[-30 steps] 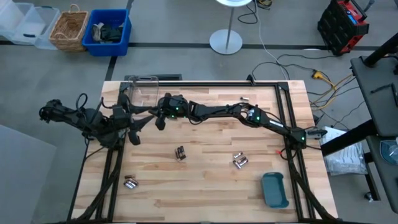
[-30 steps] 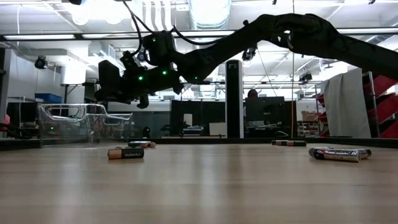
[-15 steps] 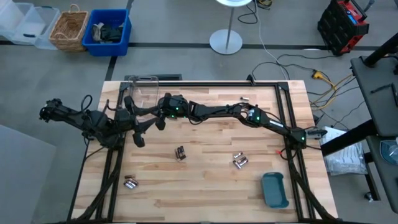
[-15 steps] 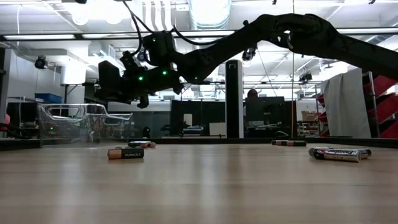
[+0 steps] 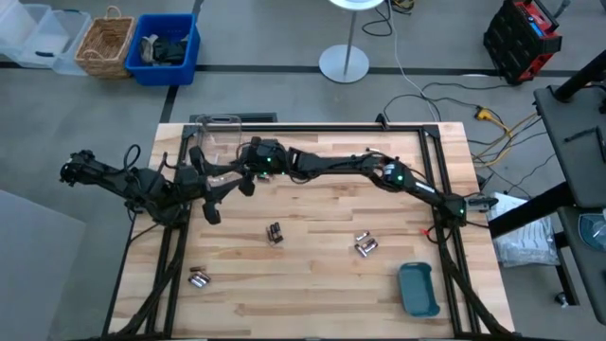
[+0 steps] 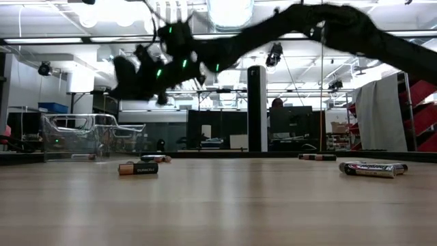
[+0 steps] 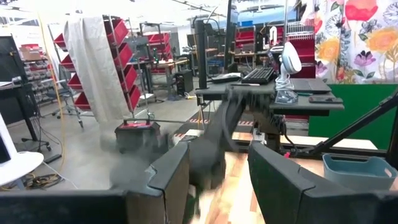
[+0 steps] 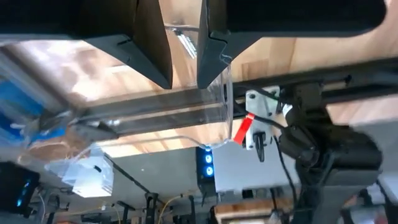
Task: Sort batteries
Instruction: Put the copper and black battery into the blue bin
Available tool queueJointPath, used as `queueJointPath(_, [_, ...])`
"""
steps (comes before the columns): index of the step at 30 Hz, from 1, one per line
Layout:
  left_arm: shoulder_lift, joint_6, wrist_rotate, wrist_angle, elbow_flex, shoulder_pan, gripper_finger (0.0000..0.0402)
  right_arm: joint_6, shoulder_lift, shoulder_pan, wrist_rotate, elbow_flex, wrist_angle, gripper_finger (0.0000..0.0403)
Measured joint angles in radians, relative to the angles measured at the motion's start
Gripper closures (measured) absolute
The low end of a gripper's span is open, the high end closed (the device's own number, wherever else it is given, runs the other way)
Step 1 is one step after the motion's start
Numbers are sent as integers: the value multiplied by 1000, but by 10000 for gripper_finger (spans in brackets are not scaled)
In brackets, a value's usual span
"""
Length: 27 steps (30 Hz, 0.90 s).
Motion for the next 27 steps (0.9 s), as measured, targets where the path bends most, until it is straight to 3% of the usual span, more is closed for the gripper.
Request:
queueJointPath(7, [-6, -24, 0, -20, 0, 0, 257, -167, -182, -8, 63, 1, -490, 354])
queueJointPath(12, [-16, -29, 2, -44, 0, -5, 257, -189, -324, -15, 78, 0, -827, 373])
queueJointPath(15, [-36, -36, 3, -53, 0, -10, 257, -177, -416, -14, 64, -50, -939, 385])
queueJointPath(19, [-40, -71, 2, -67, 0, -10, 257, -162, -572, 34, -19, -231, -894, 392])
queueJointPath(27, [36, -147, 2, -36, 0, -10, 257, -124, -924, 259, -35, -833, -423, 390])
